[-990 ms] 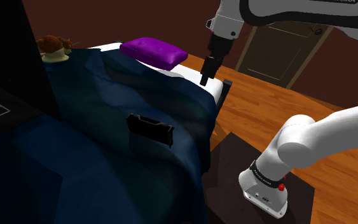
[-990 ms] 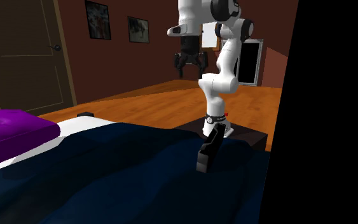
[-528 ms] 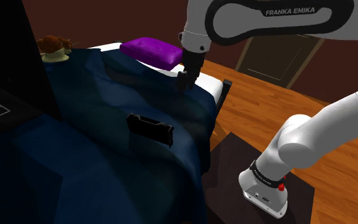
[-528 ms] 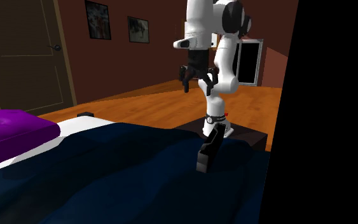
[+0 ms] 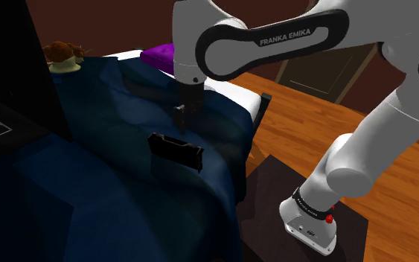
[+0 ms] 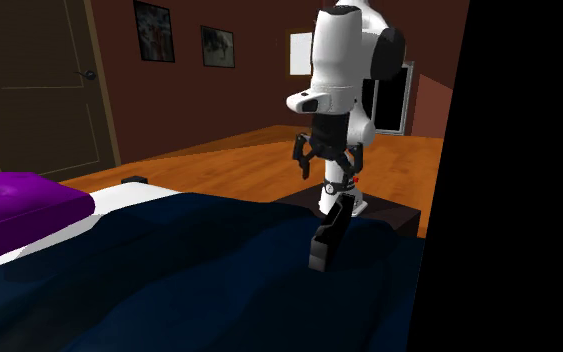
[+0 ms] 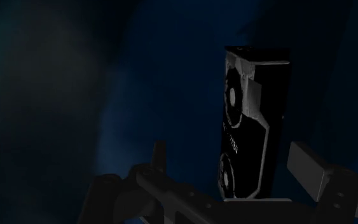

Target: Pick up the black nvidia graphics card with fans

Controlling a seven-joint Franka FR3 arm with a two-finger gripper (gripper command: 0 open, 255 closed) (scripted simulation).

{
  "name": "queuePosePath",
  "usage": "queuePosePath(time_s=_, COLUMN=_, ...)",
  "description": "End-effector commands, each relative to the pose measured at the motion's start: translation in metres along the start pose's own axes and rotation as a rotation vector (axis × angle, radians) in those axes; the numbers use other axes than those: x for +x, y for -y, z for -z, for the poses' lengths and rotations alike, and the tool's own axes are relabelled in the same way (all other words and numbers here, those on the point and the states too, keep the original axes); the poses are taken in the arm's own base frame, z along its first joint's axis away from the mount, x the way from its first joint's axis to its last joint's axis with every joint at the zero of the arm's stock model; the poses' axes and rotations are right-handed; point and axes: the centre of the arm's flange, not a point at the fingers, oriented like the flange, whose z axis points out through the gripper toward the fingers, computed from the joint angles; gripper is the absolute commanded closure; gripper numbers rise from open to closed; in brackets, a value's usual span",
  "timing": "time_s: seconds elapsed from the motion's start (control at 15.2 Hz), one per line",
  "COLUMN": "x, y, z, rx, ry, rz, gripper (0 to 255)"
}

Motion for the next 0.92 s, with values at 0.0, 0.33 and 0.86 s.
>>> queuePosePath(time_s=0.0, x=0.017, y=0.021, z=-0.014, rx=-0.014, ry=0.013, rz=0.01, gripper=0)
queuePosePath(time_s=0.33, x=0.038, y=0.046, z=-0.043, rx=-0.032, ry=0.03, rz=0.024, gripper=0)
queuePosePath(time_s=0.86, x=0.041, y=0.047, z=-0.072, rx=-0.032, ry=0.03, rz=0.024, gripper=255)
